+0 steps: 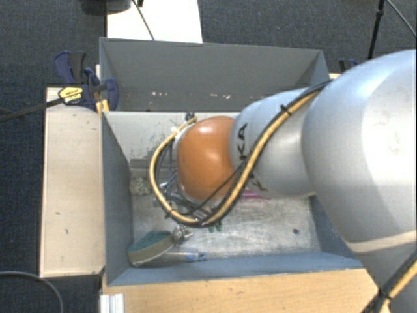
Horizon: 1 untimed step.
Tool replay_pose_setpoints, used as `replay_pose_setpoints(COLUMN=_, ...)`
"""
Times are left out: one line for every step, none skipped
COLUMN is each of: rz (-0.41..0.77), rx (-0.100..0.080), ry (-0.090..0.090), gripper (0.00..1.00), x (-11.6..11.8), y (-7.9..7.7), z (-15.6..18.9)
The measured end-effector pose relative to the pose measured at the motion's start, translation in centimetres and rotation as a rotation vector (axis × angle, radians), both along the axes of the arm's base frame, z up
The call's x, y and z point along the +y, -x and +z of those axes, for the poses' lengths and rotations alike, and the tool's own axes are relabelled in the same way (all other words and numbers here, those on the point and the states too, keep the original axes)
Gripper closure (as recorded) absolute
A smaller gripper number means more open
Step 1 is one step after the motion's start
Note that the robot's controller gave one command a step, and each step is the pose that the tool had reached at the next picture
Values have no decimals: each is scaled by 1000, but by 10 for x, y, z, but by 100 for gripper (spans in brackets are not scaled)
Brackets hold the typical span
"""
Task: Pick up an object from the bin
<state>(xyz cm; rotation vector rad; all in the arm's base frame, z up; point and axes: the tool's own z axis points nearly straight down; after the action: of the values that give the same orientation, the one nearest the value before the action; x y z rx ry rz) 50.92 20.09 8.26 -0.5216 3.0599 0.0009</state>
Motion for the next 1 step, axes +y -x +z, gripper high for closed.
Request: replay_pose_setpoints(rz=3, rx=33, ry=6, gripper=100, x=2, y=11, z=-7)
